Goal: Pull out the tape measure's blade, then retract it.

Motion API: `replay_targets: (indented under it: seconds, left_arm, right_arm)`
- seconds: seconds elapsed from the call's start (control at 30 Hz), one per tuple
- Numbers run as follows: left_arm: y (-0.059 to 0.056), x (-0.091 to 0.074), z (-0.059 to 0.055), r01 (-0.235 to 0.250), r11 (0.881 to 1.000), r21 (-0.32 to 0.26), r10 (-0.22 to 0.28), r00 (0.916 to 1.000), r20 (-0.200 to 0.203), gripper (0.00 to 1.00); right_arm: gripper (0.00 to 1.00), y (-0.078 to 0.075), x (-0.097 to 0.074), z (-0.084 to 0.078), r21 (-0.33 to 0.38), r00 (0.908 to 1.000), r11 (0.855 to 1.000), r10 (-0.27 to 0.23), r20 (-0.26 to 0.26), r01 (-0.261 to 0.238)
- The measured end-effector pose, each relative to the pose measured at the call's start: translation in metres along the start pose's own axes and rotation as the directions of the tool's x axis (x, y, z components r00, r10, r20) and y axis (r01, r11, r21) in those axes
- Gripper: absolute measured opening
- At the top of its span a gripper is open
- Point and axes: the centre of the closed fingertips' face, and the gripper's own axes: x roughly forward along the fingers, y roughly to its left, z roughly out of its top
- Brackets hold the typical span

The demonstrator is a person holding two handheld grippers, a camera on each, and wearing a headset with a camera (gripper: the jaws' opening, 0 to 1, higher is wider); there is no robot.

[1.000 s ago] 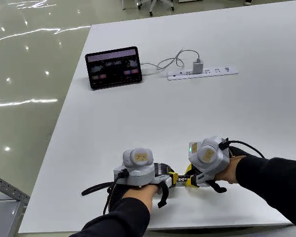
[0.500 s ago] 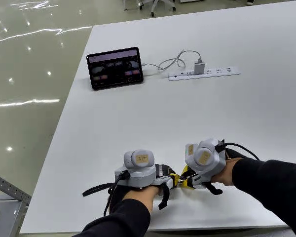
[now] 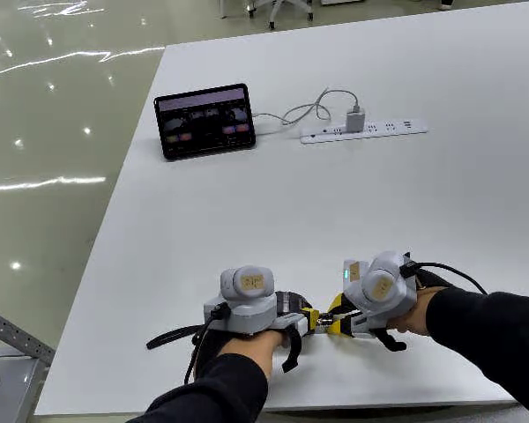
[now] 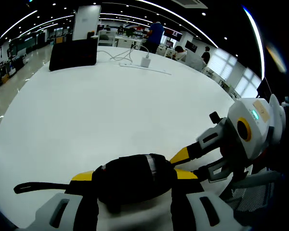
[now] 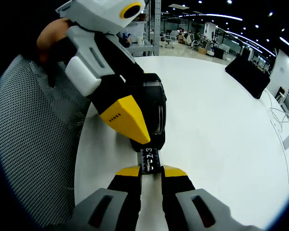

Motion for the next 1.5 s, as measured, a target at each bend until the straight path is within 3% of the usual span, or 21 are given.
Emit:
replay_targets:
  seconds: [0.23,0.7,1.13,1.23,1.5]
  left_arm:
    - [0.0,0.0,0.0,0.002,1.0,-0.003,-0.002,1.0,0.001,0.56]
    - [0.0,0.0,0.0,0.006,1.0,-0.008,-0.006,1.0,-0.002,0.56]
    - [0.001,0.0,0.001,0.005,1.0,-0.022,-0.005,1.0,0.0,0.56]
    - [0.003,-0.001,0.001,0.032,0.998,-0.046,-0.032,0.9995,0.002,0.56]
    - [0.001,-0.001,0.0,0.026,0.999,-0.031,-0.026,0.9996,-0.005,0.56]
  right_arm:
    - [0.1,-0.001,0.001,0.002,-0.046,0.9998,0.999,0.018,-0.008,-0.018]
    - [0.09,-0.002,0.007,0.008,-0.004,0.9995,0.999,0.032,-0.004,-0.032]
    - [0.09,-0.002,0.012,0.014,-0.015,0.9991,1.0,0.025,-0.034,-0.025]
    - [0.09,-0.001,0.013,0.015,-0.017,0.9991,0.999,0.029,-0.03,-0.03]
    - [0.09,-0.001,0.014,0.015,-0.007,0.9983,0.999,0.048,-0.033,-0.048]
